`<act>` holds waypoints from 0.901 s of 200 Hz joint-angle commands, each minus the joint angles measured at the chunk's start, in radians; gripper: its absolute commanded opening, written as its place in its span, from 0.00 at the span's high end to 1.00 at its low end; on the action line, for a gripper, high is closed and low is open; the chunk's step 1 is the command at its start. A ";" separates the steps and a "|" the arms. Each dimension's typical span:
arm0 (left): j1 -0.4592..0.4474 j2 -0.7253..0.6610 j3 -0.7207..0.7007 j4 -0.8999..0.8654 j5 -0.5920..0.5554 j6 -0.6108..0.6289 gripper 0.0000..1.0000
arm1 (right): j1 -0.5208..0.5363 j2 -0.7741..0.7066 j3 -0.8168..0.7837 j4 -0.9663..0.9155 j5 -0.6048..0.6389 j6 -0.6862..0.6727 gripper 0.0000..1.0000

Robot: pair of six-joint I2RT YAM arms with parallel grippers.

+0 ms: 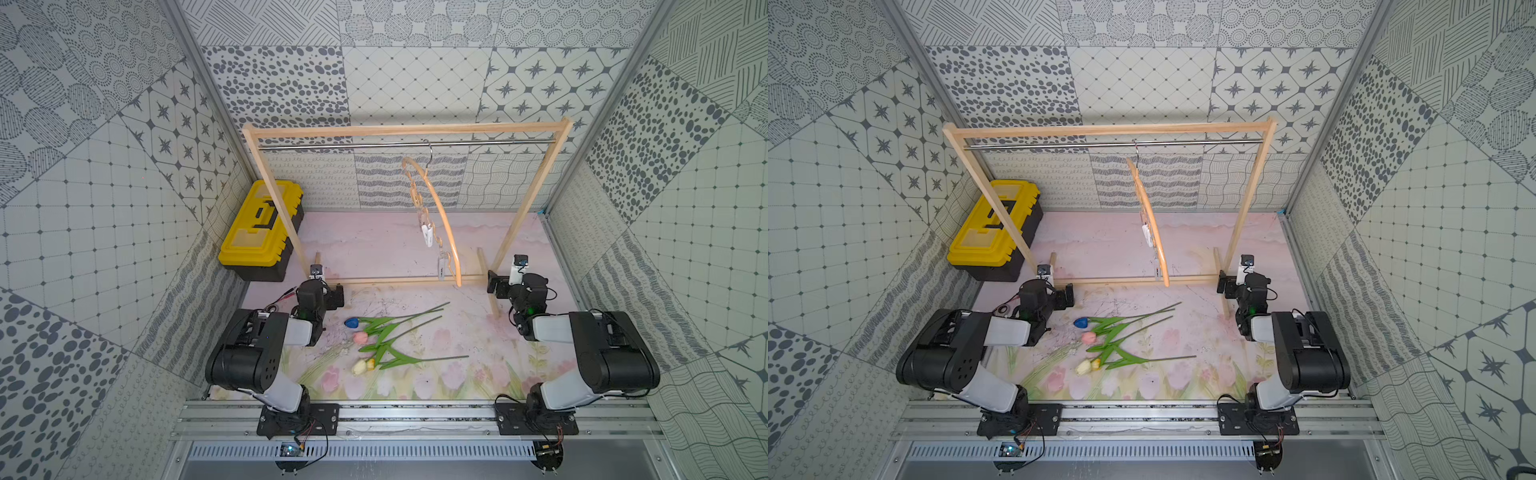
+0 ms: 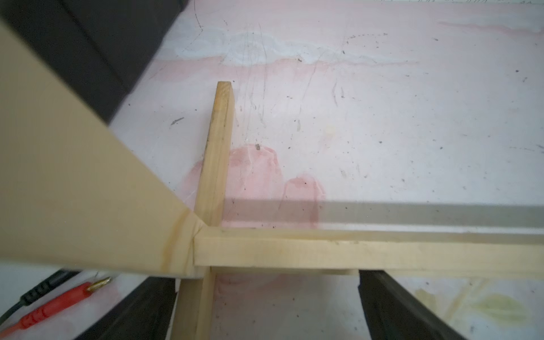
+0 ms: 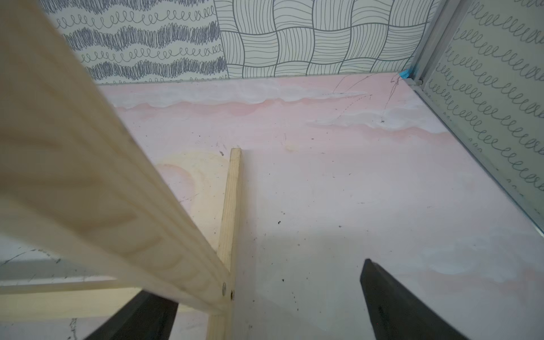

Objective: Dry the flowers on a clothes hanger
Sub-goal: Pick up the flower at the center of the board.

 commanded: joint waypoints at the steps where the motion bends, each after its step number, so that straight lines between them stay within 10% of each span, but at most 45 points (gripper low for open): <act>1: -0.007 0.003 0.008 0.139 0.007 -0.001 0.01 | 0.004 0.010 0.016 0.050 -0.007 -0.006 0.00; 114: -0.007 -0.002 0.005 0.147 -0.003 0.004 0.01 | 0.002 -0.030 0.018 0.042 0.140 0.052 0.00; 148: -0.106 -0.240 0.112 -0.205 -0.230 0.003 0.07 | 0.001 -0.379 0.291 -0.803 0.335 0.343 0.00; 180: -0.159 -0.467 0.232 -0.715 -0.295 -0.457 0.15 | -0.083 -0.580 0.184 -1.043 0.176 0.734 0.00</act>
